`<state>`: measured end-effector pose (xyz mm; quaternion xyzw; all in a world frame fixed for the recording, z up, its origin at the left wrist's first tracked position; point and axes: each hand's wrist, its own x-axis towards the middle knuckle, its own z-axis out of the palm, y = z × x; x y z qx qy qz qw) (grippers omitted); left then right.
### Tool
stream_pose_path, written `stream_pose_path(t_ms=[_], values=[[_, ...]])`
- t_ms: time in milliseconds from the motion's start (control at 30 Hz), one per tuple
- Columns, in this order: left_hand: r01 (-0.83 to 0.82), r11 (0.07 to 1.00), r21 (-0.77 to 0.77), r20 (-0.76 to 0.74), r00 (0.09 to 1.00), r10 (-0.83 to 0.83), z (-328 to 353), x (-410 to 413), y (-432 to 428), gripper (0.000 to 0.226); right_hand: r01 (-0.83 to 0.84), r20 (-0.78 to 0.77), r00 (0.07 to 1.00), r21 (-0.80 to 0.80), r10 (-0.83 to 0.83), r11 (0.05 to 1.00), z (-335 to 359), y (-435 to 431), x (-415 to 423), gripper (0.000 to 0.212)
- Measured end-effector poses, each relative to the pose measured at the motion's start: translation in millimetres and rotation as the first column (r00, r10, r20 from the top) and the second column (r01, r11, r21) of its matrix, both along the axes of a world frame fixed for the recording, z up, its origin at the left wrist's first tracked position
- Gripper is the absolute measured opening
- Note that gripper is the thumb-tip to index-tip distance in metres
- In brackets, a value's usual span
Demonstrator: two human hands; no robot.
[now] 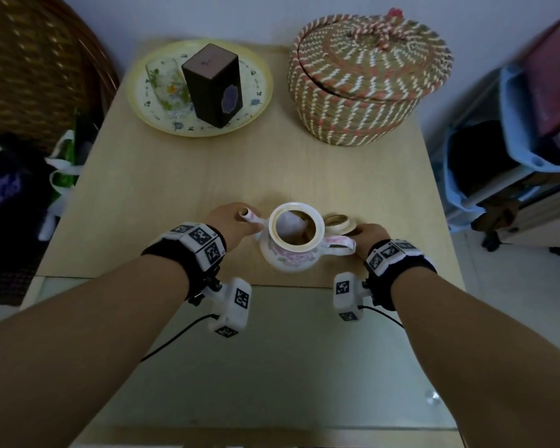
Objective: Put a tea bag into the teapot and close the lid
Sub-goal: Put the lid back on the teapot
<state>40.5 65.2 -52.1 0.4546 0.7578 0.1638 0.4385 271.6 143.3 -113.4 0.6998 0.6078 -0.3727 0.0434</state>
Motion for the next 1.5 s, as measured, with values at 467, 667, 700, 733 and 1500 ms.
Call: stream_pose_path(t_ms=[467, 667, 700, 733, 1500], values=[[0.006, 0.997, -0.080, -0.009, 1.000, -0.007, 15, 4, 1, 0.028, 0.248, -0.696, 0.713, 0.143, -0.081, 0.958, 62, 18, -20, 0.004], [-0.015, 0.995, -0.098, -0.010, 1.000, 0.014, 12, 4, 0, 0.037, -0.146, -0.482, 0.813, 0.374, 0.327, 0.916, 89, 3, -50, 0.012], [-0.006, 0.994, -0.105, -0.018, 1.000, 0.004, 12, 4, -1, 0.033, -0.209, -0.424, 0.820, 0.403, 0.384, 0.891, 91, 0, -53, 0.014], [-0.001, 0.995, -0.101, -0.025, 1.000, -0.002, 11, 3, -2, 0.027, -0.254, -0.380, 0.822, 0.423, 0.425, 0.870, 92, -2, -54, 0.015], [0.028, 0.996, -0.085, -0.058, 0.998, -0.033, -3, 4, 6, 0.016, -0.424, -0.213, 0.800, 0.462, 0.561, 0.779, 82, -22, -60, 0.021]])
